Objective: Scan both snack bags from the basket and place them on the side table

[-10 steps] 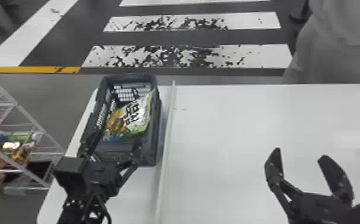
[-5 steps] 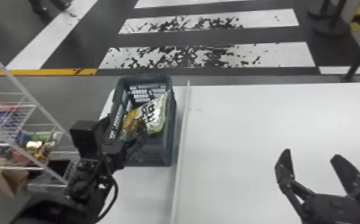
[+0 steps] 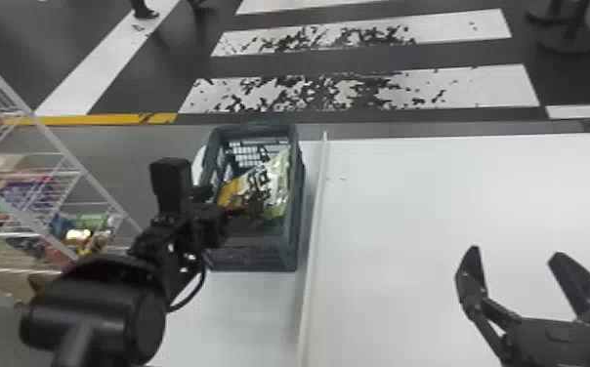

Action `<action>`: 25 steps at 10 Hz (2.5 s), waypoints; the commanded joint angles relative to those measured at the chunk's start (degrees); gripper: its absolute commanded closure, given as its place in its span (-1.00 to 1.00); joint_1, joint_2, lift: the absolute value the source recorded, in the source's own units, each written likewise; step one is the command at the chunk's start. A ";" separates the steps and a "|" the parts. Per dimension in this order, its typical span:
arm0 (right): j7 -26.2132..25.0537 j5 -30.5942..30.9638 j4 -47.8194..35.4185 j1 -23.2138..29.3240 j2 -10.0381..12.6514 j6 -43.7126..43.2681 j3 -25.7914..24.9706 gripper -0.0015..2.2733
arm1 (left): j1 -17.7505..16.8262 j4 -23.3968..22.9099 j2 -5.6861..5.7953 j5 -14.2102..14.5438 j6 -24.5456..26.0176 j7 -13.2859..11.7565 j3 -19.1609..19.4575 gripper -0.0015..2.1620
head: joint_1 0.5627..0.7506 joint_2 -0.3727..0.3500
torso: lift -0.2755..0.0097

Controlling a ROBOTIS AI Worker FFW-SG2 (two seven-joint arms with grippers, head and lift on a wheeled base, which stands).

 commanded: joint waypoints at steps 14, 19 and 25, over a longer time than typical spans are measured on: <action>0.00 2.43 -1.17 -0.21 -0.44 2.17 2.95 -0.89 | -19.70 22.39 -3.42 -10.96 14.62 -21.94 2.54 0.98 | 0.41 0.73 | 0.41; 0.00 3.04 -1.35 -0.21 -0.53 2.52 3.48 -0.89 | -15.66 15.27 -3.77 -0.24 14.10 -23.34 11.85 0.98 | 0.41 0.78 | 0.41; -0.26 4.54 -1.35 -0.21 -0.09 2.70 4.27 -0.89 | -11.36 -2.66 -5.80 10.13 19.72 -21.76 16.60 0.98 | 0.41 0.82 | 0.41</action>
